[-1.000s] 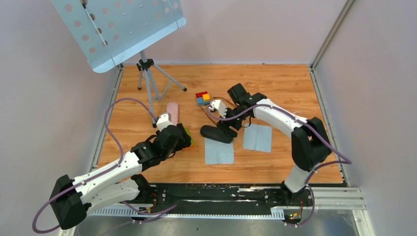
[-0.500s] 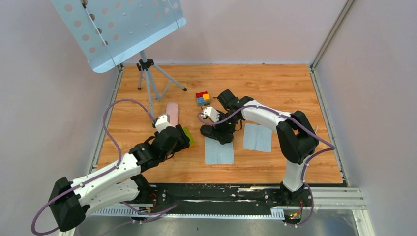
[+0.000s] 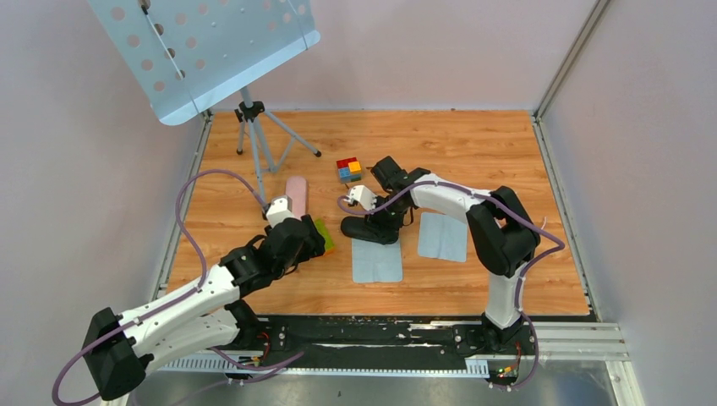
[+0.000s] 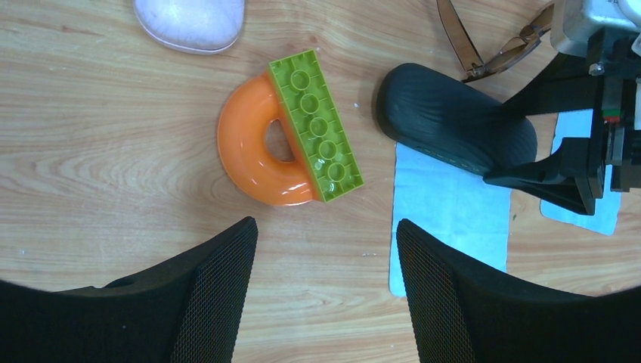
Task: Organize the sunglasses
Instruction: Pick up the sunglasses case from the center of the board.
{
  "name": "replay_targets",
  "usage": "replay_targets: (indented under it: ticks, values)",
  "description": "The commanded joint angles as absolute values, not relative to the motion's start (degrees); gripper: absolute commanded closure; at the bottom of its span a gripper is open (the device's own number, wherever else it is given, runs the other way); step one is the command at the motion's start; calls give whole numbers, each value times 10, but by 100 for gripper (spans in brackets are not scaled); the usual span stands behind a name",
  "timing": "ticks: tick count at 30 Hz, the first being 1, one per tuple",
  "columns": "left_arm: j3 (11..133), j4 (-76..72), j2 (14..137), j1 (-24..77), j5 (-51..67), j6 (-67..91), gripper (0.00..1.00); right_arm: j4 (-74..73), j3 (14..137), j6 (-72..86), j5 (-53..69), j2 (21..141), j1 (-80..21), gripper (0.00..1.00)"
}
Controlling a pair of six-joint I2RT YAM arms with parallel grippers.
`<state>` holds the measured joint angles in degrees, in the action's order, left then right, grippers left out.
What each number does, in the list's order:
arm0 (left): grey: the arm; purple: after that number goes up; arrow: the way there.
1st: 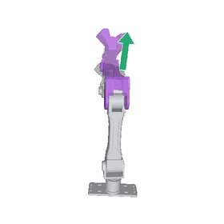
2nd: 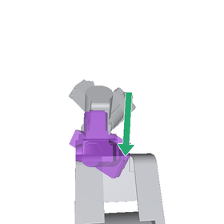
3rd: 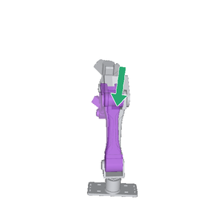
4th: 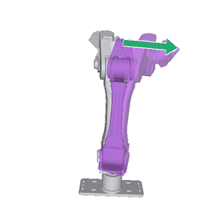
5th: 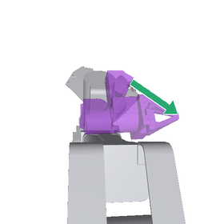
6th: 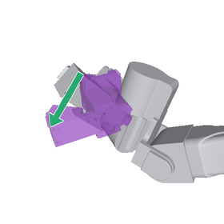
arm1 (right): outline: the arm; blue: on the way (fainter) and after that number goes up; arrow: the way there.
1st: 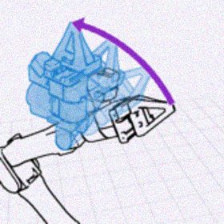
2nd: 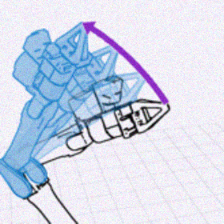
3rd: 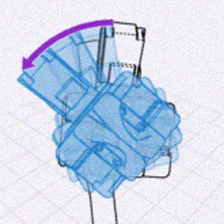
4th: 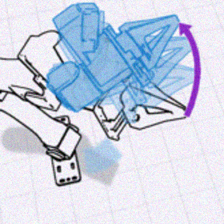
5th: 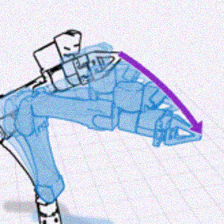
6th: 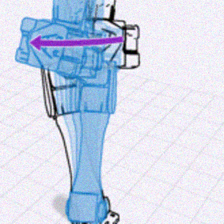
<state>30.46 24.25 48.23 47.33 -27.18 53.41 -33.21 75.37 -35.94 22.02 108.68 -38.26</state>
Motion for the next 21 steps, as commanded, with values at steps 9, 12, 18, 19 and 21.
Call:
replay_targets:
  ticks: [9,12,18,19,21]
  values:
    - [384,234,481,475,-190,267,30,-499,806,-334,365,1015,-348,69]
    - [411,226,463,491,-129,131,30,-616,841,-354,505,1027,-315,71]
    - [407,135,386,511,40,-26,27,-921,877,-520,764,1112,-290,75]
    - [414,131,383,513,57,-38,27,-922,865,-524,777,1113,-289,75]
    - [447,165,403,516,82,-72,26,-921,842,-540,798,1111,-290,76]
